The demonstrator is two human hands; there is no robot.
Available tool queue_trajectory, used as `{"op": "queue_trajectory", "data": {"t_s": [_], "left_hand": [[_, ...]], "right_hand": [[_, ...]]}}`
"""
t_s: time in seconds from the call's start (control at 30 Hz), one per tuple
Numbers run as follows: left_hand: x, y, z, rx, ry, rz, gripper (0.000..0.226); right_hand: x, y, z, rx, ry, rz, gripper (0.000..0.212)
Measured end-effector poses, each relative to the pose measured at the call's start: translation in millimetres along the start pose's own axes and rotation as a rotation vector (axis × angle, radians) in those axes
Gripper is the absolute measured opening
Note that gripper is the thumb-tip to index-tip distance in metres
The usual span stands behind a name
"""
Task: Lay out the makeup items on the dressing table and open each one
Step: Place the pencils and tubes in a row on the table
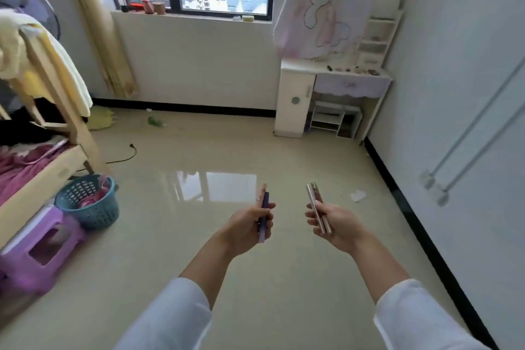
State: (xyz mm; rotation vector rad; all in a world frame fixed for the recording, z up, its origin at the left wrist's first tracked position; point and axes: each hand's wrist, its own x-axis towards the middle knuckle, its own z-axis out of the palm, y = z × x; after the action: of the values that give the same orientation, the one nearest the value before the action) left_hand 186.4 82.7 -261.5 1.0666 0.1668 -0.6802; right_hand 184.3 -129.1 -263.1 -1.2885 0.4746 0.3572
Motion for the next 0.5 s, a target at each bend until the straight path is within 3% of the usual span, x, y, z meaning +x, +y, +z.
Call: {"op": "queue_trajectory", "data": {"t_s": [0.23,0.5], "left_hand": [[170,78,15,0.010,-0.077,-0.055,0.015],[364,221,13,-0.059,-0.148,-0.119,0.020]], "right_hand": [[129,-87,-41,0.263,0.041,-0.043,0.023],[300,-222,-54,0.395,0.148,-0.070,0.017]]}}
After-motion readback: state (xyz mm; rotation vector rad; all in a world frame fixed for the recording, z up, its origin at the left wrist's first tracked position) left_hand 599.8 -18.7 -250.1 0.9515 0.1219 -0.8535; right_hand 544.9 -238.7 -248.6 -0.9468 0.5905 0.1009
